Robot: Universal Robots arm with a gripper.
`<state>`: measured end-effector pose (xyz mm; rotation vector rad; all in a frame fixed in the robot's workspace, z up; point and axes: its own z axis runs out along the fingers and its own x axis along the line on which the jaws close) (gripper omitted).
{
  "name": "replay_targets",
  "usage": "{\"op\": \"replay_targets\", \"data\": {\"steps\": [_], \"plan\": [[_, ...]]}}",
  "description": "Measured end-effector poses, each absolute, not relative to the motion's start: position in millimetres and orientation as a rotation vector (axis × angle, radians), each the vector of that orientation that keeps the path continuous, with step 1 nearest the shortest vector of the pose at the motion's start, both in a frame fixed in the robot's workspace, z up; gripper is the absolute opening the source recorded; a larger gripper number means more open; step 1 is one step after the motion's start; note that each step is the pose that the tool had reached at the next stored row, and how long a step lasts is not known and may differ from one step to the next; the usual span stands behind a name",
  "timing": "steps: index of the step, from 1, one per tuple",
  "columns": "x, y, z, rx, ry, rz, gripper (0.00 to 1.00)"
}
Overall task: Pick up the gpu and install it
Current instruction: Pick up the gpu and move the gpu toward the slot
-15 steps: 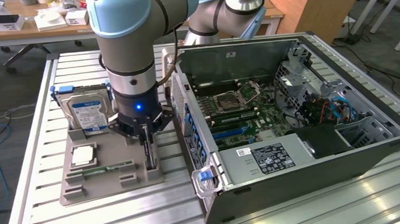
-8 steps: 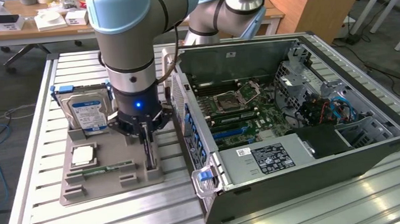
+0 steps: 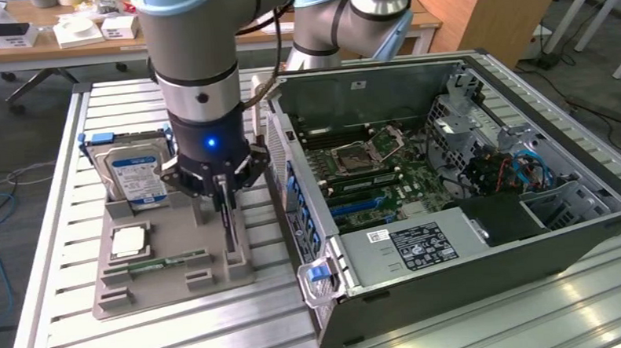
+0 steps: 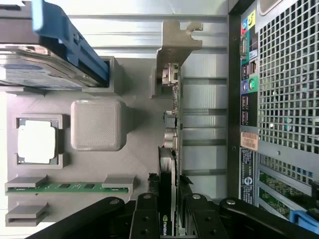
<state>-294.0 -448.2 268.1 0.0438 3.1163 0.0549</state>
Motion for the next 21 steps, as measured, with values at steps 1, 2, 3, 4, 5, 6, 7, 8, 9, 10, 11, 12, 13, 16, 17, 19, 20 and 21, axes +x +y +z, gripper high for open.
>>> {"op": "replay_targets", "data": {"steps": [1,2,3,4,5,6,7,8,9,10,11,12,13,16,17,19,20,21], "plan": [[-294,-448,272,0.044,3.116,0.055,0.26],[-294,-448,277,0.044,3.116,0.055,0.26],[-294,-448,281,0.044,3.116,0.055,0.26],[-294,-448,286,0.044,3.116,0.055,0.26],[-294,-448,290,0.044,3.116,0.055,0.26],[-294,-448,295,0.044,3.116,0.055,0.26],[-294,-448,299,0.044,3.116,0.055,0.26],[-294,-448,304,0.044,3.116,0.055,0.26],[-294,-448,308,0.044,3.116,0.055,0.26],[-294,-448,313,0.044,3.116,0.055,0.26],[-294,-448,317,0.044,3.116,0.055,0.26],[-294,-448,322,0.044,3.116,0.055,0.26],[-294,-448,327,0.044,3.116,0.055,0.26],[-294,-448,340,0.044,3.116,0.055,0.26],[-294,-448,345,0.044,3.116,0.055,0.26],[-294,-448,354,0.044,3.116,0.055,0.26],[-294,-448,359,0.044,3.116,0.055,0.26],[-294,-448,363,0.044,3.116,0.055,0.26]]}}
